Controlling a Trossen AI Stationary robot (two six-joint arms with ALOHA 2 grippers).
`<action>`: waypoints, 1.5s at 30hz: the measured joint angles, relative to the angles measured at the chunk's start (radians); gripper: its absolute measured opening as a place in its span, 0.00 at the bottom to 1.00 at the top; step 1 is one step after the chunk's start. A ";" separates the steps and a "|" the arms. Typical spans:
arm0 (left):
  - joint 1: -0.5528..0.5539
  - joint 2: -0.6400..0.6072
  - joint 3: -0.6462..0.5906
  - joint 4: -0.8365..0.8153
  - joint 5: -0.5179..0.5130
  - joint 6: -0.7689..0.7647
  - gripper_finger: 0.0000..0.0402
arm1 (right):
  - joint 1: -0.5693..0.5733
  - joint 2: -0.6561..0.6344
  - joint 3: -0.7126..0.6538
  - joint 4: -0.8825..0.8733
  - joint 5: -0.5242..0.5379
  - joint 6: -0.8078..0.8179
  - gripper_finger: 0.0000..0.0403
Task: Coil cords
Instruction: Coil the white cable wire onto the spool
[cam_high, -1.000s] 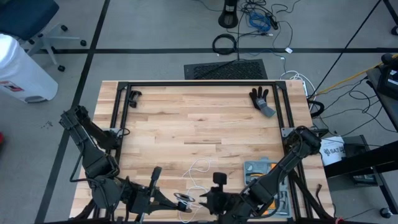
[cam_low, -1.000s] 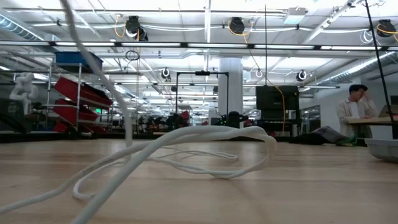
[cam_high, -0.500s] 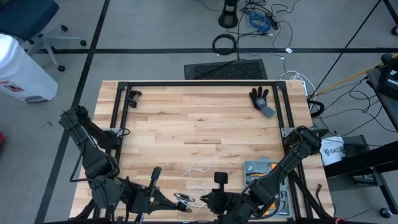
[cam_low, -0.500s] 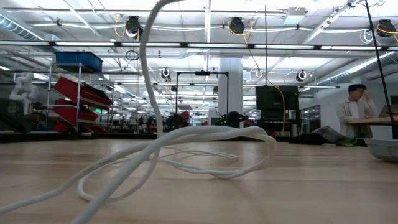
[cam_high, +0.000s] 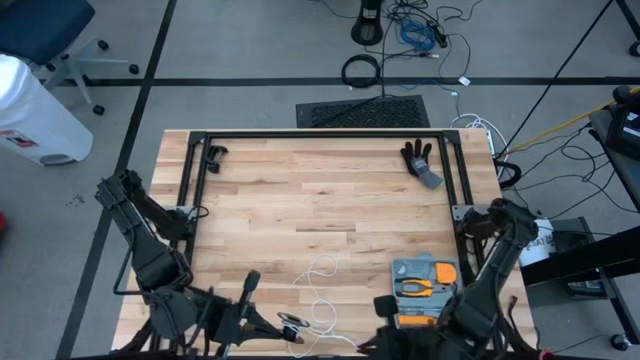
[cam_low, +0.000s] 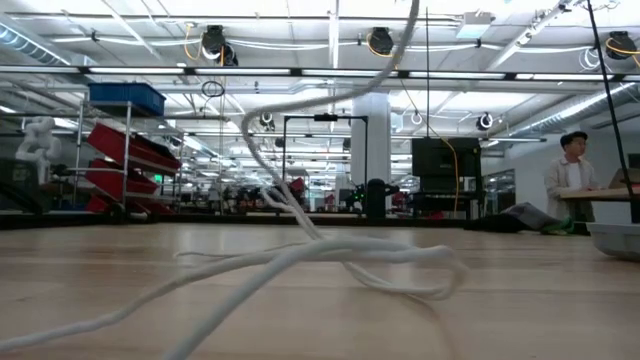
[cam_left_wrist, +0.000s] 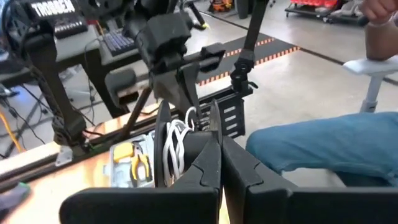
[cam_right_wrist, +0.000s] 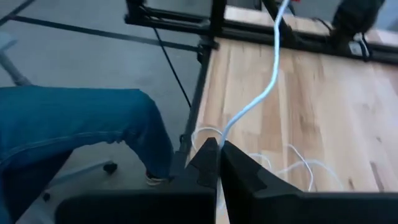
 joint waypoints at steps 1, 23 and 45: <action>0.000 0.000 0.000 -0.002 0.002 -0.014 0.00 | 0.009 -0.003 0.000 0.008 0.002 -0.017 0.00; 0.115 0.055 -0.085 0.115 0.358 -0.054 0.00 | 0.014 -0.007 0.047 0.297 0.001 -0.752 0.00; 0.243 0.166 -0.085 0.250 0.643 0.029 0.00 | -0.113 0.048 0.047 0.402 -0.025 -0.895 0.00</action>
